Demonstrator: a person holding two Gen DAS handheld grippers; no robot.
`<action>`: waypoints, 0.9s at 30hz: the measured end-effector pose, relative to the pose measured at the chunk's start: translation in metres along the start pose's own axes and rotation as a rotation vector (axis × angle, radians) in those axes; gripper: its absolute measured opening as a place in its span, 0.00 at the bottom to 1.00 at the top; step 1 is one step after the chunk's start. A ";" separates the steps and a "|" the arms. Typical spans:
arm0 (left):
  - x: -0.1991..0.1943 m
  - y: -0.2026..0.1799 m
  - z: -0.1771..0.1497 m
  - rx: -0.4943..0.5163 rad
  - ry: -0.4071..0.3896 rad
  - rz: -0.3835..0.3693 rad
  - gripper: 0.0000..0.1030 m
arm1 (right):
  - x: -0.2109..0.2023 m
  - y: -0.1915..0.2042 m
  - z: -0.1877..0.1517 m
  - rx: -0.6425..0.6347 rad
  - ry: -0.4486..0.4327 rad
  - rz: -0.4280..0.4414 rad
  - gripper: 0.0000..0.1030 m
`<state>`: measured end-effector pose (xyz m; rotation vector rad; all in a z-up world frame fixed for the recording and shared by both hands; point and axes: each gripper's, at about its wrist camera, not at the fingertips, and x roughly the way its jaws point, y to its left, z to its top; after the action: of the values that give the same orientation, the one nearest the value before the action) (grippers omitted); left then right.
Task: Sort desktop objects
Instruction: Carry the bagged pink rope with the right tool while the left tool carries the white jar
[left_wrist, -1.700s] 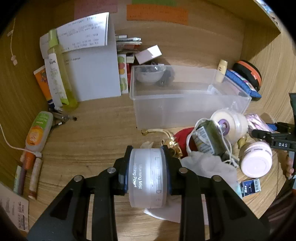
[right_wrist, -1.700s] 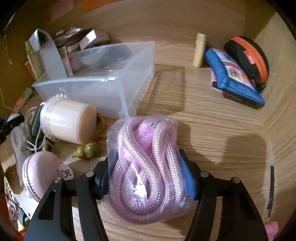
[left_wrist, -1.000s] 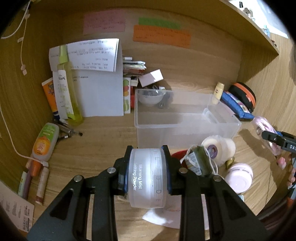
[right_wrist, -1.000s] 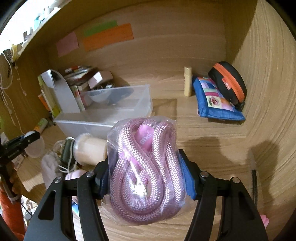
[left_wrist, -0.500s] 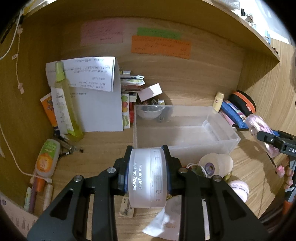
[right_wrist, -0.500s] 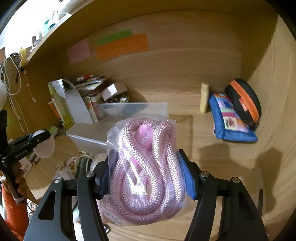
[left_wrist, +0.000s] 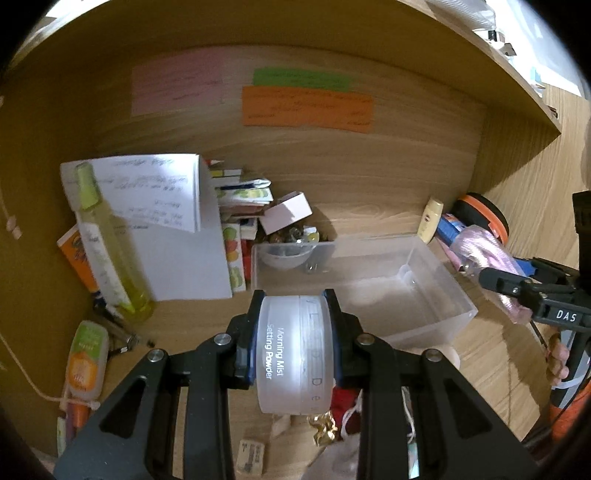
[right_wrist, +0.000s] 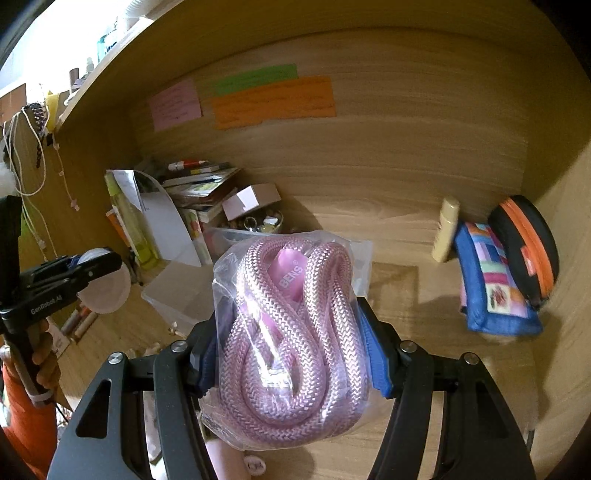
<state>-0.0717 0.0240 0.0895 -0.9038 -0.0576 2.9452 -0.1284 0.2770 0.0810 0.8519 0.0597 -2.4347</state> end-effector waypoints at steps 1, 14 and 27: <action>0.003 0.000 0.002 0.002 0.003 -0.004 0.28 | 0.003 0.001 0.002 -0.001 0.000 0.002 0.58; 0.053 -0.002 0.022 0.001 0.058 -0.046 0.28 | 0.055 0.003 0.023 0.008 0.035 0.039 0.58; 0.107 -0.004 0.024 0.010 0.154 -0.059 0.28 | 0.107 0.003 0.021 -0.005 0.122 0.023 0.58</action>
<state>-0.1734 0.0345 0.0500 -1.1032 -0.0609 2.8095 -0.2073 0.2181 0.0353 0.9929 0.1001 -2.3581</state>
